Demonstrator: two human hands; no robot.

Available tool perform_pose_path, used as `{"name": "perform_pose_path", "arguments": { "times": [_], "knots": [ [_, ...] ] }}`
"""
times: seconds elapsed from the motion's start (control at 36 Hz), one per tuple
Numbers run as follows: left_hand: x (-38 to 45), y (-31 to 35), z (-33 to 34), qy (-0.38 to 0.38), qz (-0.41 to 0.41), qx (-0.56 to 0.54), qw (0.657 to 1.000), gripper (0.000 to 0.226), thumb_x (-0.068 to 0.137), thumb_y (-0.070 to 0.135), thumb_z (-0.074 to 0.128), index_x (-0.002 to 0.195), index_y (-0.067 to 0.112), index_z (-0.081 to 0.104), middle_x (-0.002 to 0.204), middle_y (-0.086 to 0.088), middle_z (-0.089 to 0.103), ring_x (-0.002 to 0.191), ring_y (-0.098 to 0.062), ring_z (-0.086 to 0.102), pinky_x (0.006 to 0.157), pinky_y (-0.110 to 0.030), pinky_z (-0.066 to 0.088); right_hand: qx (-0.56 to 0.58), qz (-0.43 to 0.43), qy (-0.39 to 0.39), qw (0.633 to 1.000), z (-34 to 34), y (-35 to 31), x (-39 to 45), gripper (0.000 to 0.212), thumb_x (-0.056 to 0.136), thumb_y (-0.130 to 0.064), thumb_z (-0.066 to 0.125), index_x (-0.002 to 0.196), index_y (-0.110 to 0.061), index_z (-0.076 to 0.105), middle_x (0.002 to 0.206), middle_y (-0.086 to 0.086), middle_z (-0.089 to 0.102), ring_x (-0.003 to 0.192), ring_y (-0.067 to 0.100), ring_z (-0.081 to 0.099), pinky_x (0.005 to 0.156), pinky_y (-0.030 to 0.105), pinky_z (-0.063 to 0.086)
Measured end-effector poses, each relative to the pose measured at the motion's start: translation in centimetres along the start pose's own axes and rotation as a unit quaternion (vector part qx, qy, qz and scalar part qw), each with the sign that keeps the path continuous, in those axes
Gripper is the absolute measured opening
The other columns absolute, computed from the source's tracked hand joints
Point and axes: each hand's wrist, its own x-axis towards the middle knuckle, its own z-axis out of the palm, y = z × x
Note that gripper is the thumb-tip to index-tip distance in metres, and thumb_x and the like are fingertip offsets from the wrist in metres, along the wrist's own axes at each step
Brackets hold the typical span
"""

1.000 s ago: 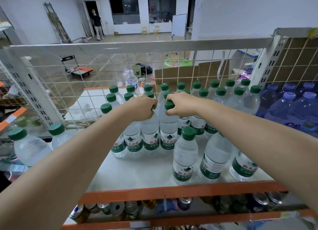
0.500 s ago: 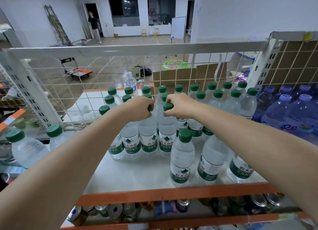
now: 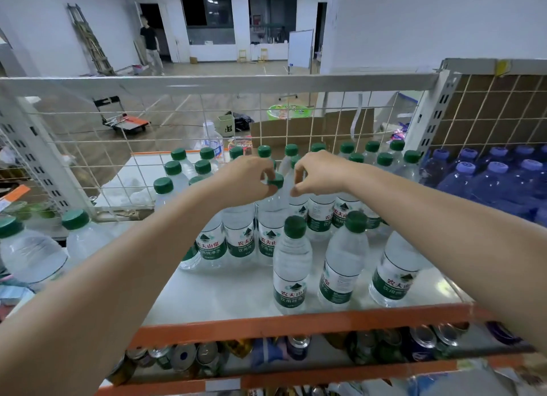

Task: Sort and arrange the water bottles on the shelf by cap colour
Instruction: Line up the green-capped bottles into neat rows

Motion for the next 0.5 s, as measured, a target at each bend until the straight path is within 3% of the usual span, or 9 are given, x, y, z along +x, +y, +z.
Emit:
{"name": "perform_pose_path", "arguments": {
  "times": [0.11, 0.17, 0.22, 0.28, 0.36, 0.44, 0.5],
  "knots": [
    [-1.1, 2.8, -0.2, -0.077, -0.019, -0.033, 0.996, 0.038, 0.090, 0.052, 0.056, 0.098, 0.015, 0.062, 0.086, 0.005, 0.059, 0.079, -0.015, 0.056, 0.066, -0.025, 0.046, -0.035, 0.011, -0.014, 0.999, 0.0, 1.3, -1.1, 0.044, 0.082, -0.046, 0.068, 0.089, -0.003, 0.067, 0.084, 0.015, 0.068, 0.068, 0.020, 0.051, 0.059, 0.028, 0.037],
    [-1.6, 3.7, -0.4, -0.119, -0.026, -0.040, 0.992, 0.050, 0.087, 0.062, 0.052, 0.097, 0.014, 0.062, 0.086, 0.002, 0.062, 0.079, -0.015, 0.059, 0.068, -0.025, 0.048, -0.067, 0.015, -0.031, 0.997, -0.2, 1.4, -1.8, 0.048, 0.082, -0.053, 0.065, 0.074, -0.007, 0.059, 0.067, 0.006, 0.052, 0.063, 0.020, 0.044, 0.055, 0.028, 0.032],
    [-2.1, 4.6, -0.4, -0.171, -0.031, -0.044, 0.984, 0.058, 0.082, 0.069, 0.052, 0.098, 0.015, 0.063, 0.086, -0.001, 0.066, 0.079, -0.016, 0.063, 0.073, -0.030, 0.053, -0.092, 0.019, -0.062, 0.994, -0.6, 1.4, -2.9, 0.050, 0.081, -0.060, 0.063, 0.070, -0.012, 0.054, 0.064, 0.000, 0.047, 0.059, 0.018, 0.042, 0.051, 0.027, 0.031],
    [-2.5, 5.4, 0.1, -0.218, -0.037, -0.032, 0.975, 0.061, 0.075, 0.072, 0.056, 0.100, 0.017, 0.062, 0.086, -0.003, 0.068, 0.077, -0.017, 0.065, 0.074, -0.032, 0.054, -0.102, 0.035, -0.107, 0.988, -0.9, 1.6, -4.1, 0.053, 0.079, -0.065, 0.062, 0.077, -0.013, 0.058, 0.069, -0.002, 0.055, 0.063, 0.016, 0.055, 0.052, 0.024, 0.040],
    [-2.6, 5.8, 1.1, -0.244, -0.031, -0.010, 0.969, 0.050, 0.074, 0.067, 0.064, 0.089, 0.019, 0.060, 0.078, -0.001, 0.066, 0.064, -0.016, 0.060, 0.061, -0.027, 0.048, -0.097, 0.068, -0.178, 0.977, -1.2, 2.1, -5.6, 0.058, 0.075, -0.066, 0.067, 0.099, -0.013, 0.060, 0.090, 0.000, 0.061, 0.082, 0.021, 0.067, 0.065, 0.029, 0.055],
    [-2.4, 6.0, 1.7, -0.256, -0.026, -0.005, 0.966, 0.047, 0.080, 0.057, 0.066, 0.092, 0.012, 0.059, 0.074, -0.002, 0.060, 0.060, -0.017, 0.054, 0.056, -0.024, 0.043, -0.066, 0.103, -0.224, 0.967, -1.2, 2.7, -6.5, 0.056, 0.073, -0.056, 0.076, 0.099, -0.009, 0.061, 0.095, 0.010, 0.070, 0.075, 0.024, 0.069, 0.073, 0.034, 0.060],
    [-2.1, 6.2, 1.7, -0.266, -0.019, 0.005, 0.964, 0.046, 0.084, 0.051, 0.065, 0.095, 0.007, 0.058, 0.072, -0.003, 0.058, 0.057, -0.017, 0.051, 0.054, -0.023, 0.042, -0.035, 0.111, -0.225, 0.968, -1.2, 3.2, -6.6, 0.049, 0.078, -0.045, 0.077, 0.098, -0.003, 0.061, 0.090, 0.014, 0.072, 0.068, 0.024, 0.069, 0.069, 0.033, 0.061]
  ]
}}
